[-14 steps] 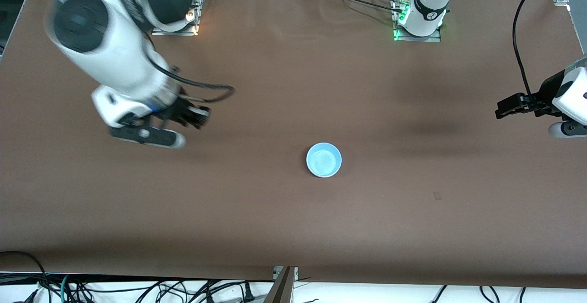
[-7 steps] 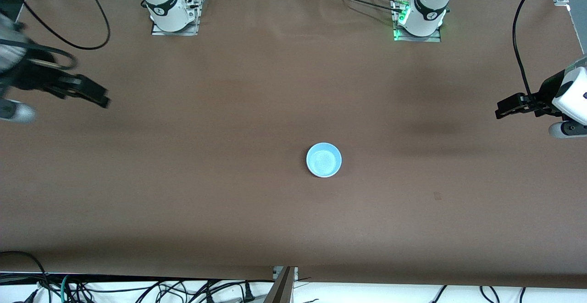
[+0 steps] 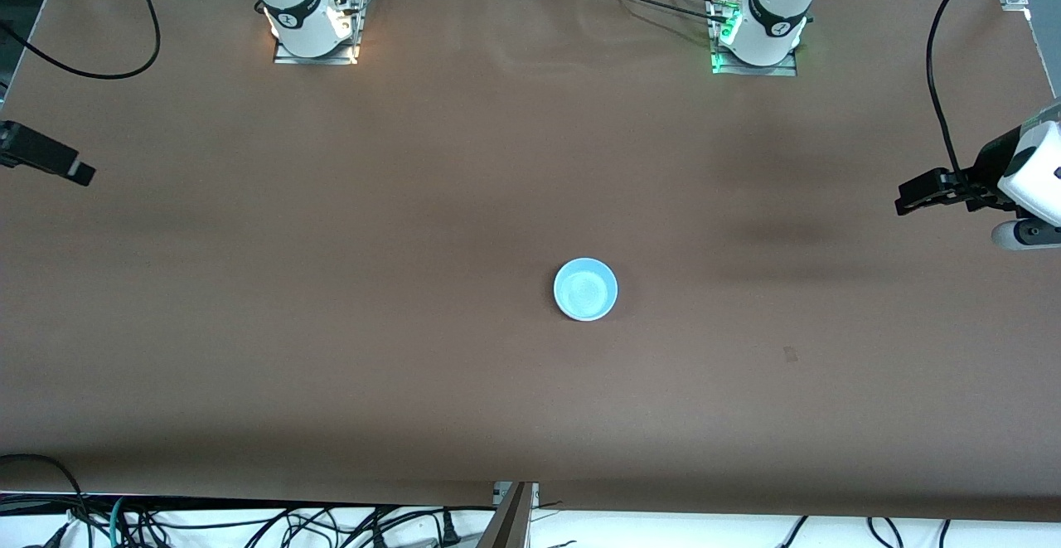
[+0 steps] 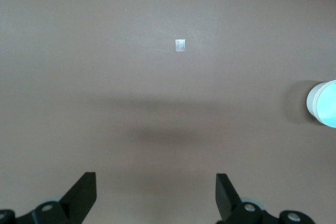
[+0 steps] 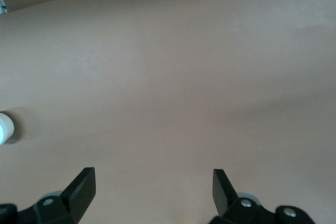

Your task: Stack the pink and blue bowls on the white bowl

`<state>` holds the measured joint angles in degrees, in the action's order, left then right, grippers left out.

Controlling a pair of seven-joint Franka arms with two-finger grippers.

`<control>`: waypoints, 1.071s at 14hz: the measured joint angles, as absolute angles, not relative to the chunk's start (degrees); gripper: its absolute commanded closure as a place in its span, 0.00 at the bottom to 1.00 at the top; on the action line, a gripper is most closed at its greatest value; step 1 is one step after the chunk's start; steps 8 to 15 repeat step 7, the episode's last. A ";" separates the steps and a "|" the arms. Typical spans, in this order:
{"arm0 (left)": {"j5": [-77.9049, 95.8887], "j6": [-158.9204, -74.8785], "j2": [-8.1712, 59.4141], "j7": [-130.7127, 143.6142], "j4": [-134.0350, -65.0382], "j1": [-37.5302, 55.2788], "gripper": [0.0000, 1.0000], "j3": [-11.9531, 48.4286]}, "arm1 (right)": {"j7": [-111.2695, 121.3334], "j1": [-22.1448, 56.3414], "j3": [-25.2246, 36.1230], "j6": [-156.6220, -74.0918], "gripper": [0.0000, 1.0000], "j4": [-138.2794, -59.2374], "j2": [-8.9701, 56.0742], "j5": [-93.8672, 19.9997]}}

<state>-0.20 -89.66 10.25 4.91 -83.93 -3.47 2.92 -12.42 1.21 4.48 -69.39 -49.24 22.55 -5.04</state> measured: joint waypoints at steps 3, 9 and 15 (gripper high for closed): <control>-0.20 -89.66 10.25 4.91 -83.93 -3.47 0.00 2.92 | -7.11 -1.67 4.46 -69.48 0.01 -51.11 22.90 -5.07; -0.20 -89.66 10.25 4.91 -83.93 -3.47 0.00 2.92 | -3.79 -3.56 4.45 -73.87 0.01 -53.42 25.65 -5.07; -0.20 -89.66 10.25 4.91 -83.93 -3.47 0.00 2.92 | -3.79 -3.56 4.45 -73.87 0.01 -53.42 25.65 -5.07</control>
